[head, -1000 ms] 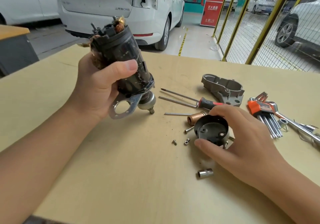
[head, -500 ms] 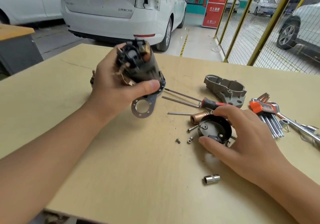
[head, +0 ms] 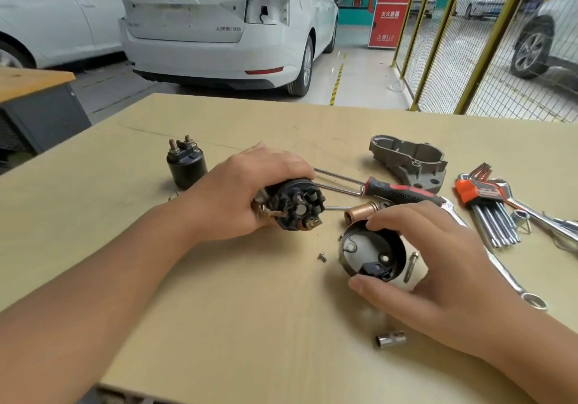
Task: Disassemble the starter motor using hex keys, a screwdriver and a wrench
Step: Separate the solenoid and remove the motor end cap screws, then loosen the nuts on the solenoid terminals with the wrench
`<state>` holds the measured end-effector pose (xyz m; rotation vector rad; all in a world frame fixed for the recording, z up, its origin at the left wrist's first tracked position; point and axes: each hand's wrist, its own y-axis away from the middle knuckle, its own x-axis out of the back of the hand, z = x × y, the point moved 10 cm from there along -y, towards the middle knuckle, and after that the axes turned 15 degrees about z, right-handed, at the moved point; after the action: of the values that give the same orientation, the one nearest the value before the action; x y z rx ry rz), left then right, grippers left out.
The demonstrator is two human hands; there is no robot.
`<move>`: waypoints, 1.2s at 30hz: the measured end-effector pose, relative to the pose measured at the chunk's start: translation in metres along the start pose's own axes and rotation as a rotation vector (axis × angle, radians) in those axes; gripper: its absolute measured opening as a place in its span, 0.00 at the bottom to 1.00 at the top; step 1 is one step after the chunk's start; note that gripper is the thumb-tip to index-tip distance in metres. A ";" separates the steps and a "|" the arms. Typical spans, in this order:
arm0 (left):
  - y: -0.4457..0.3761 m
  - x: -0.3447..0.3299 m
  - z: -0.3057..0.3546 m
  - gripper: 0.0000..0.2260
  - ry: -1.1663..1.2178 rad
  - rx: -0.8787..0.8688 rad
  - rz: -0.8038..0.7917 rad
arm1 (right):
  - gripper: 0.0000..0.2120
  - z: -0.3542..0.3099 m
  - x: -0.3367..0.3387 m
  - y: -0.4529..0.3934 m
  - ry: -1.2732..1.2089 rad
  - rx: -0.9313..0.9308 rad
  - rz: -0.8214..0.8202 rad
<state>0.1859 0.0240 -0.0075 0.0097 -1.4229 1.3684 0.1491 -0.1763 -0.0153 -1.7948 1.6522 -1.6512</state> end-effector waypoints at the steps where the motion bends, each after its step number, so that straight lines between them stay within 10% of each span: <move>1: 0.000 -0.001 -0.001 0.27 -0.028 0.005 -0.022 | 0.24 -0.002 -0.001 0.000 -0.006 0.006 -0.010; 9: 0.002 -0.011 0.011 0.42 -0.311 -0.171 -0.195 | 0.24 -0.004 0.000 0.000 -0.021 0.013 -0.028; 18: 0.026 -0.004 -0.007 0.43 0.029 0.201 -0.618 | 0.22 -0.043 -0.006 0.014 0.041 0.257 0.005; 24: 0.006 0.003 0.000 0.34 -0.026 0.193 -0.301 | 0.19 -0.065 -0.026 0.022 0.140 0.351 0.001; 31: 0.013 0.010 -0.001 0.25 0.007 0.201 -0.369 | 0.23 -0.043 -0.028 0.013 0.197 0.279 -0.027; 36: 0.006 0.123 -0.049 0.18 -0.064 0.352 0.448 | 0.24 -0.029 -0.027 0.009 0.264 0.235 0.003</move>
<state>0.1660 0.1382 0.0568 -0.0385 -1.2628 1.9921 0.1277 -0.1430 -0.0267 -1.5168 1.4772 -2.0569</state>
